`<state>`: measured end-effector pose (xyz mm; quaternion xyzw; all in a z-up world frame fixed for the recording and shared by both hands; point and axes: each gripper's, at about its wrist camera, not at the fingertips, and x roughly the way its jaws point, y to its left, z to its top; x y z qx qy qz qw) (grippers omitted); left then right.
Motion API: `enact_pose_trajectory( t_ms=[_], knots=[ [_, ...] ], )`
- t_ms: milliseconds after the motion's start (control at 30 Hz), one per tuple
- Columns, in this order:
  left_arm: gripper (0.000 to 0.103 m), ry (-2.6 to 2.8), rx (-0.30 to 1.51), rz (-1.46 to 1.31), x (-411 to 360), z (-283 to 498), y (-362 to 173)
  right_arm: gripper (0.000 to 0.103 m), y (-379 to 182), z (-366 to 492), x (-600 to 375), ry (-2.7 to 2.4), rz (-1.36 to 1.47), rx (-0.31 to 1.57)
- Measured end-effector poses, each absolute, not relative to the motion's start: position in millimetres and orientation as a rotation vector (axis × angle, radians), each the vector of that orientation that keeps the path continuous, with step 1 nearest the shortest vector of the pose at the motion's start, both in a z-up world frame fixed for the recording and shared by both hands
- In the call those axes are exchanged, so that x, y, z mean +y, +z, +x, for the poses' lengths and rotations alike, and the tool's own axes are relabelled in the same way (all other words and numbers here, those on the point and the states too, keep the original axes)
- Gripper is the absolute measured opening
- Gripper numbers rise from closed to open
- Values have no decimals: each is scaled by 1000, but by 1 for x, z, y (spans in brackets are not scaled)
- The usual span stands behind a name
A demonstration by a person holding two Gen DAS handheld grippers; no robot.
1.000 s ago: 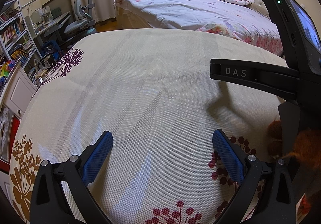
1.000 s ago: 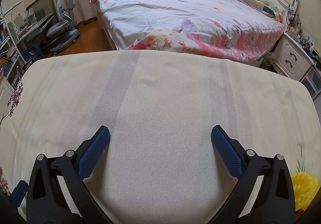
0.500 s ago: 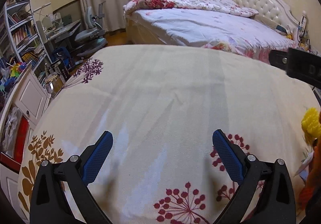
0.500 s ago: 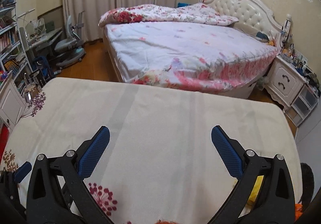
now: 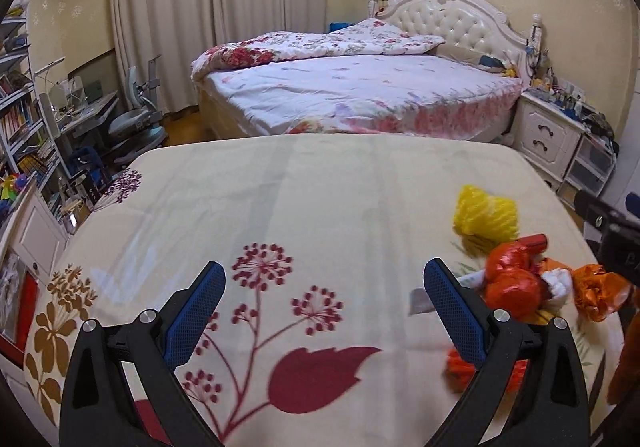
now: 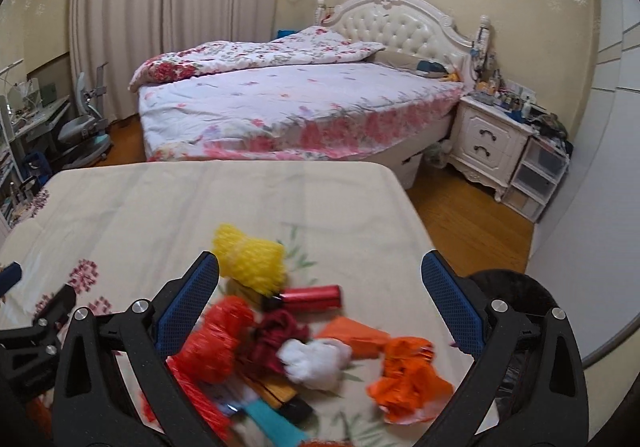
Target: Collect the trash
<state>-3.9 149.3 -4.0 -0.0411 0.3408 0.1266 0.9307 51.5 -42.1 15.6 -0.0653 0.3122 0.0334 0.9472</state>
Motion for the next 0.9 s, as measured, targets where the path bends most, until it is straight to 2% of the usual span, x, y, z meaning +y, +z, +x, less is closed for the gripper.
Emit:
enact_pose_trajectory(
  t_ms=[267, 900],
  knots=[
    [97, 164, 684, -93, 106, 6, -12, 99, 0, 43, -88, -32, -107, 640],
    [97, 142, 688, -46, 81, 5, -18, 99, -11, 30, -98, -41, -107, 634]
  ],
)
